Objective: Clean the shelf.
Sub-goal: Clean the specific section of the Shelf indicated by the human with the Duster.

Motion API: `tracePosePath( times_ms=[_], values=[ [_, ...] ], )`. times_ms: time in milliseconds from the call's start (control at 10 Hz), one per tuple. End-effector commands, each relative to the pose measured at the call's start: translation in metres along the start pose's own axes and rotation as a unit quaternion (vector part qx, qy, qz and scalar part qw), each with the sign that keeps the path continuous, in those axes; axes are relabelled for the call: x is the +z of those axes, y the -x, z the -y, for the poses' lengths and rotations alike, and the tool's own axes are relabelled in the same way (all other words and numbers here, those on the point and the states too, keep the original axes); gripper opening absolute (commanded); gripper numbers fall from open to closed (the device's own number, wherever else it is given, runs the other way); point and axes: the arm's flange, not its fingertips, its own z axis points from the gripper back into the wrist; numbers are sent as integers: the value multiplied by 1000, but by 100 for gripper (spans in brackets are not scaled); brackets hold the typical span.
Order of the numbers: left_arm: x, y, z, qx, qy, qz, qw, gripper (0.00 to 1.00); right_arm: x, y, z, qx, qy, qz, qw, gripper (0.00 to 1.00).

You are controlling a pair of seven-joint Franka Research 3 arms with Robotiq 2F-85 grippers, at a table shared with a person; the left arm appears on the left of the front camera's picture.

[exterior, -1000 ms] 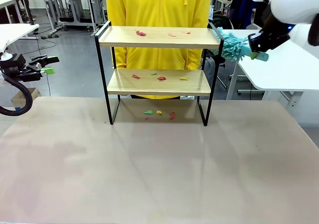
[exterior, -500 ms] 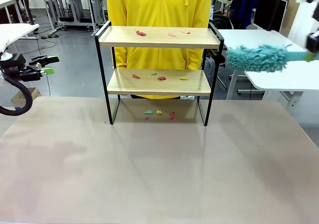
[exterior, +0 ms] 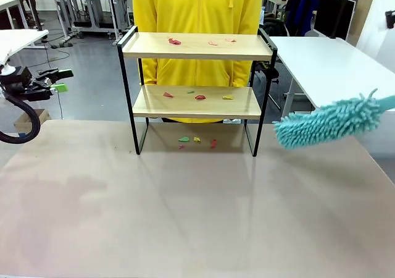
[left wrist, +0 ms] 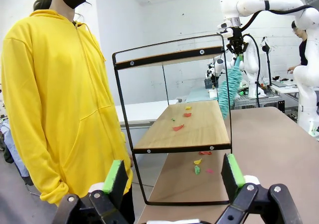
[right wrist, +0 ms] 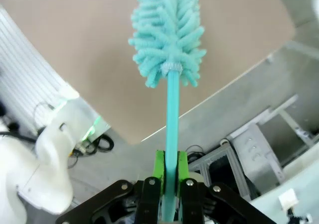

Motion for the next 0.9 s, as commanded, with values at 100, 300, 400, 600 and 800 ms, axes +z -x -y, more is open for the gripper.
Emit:
tracePosePath(
  times_ms=[100, 300, 400, 600, 800],
  values=[
    [0, -2, 1, -4, 0, -2, 1000, 100, -14, -7, -45, 134, -20, -21, 991, 13],
    [0, -2, 1, -4, 0, -2, 1000, 100, -26, -29, -79, 214, -69, 8, 974, 13],
    [0, -2, 1, -4, 0, -2, 1000, 100, -31, -44, -91, 236, -100, 24, 966, 13],
    [0, -2, 1, -4, 0, -2, 1000, 100, -42, -68, -104, 256, -123, 35, 958, 13],
    [0, -2, 1, -4, 0, -2, 1000, 100, -49, -78, -104, 244, -113, 41, 962, 13]
  ],
)
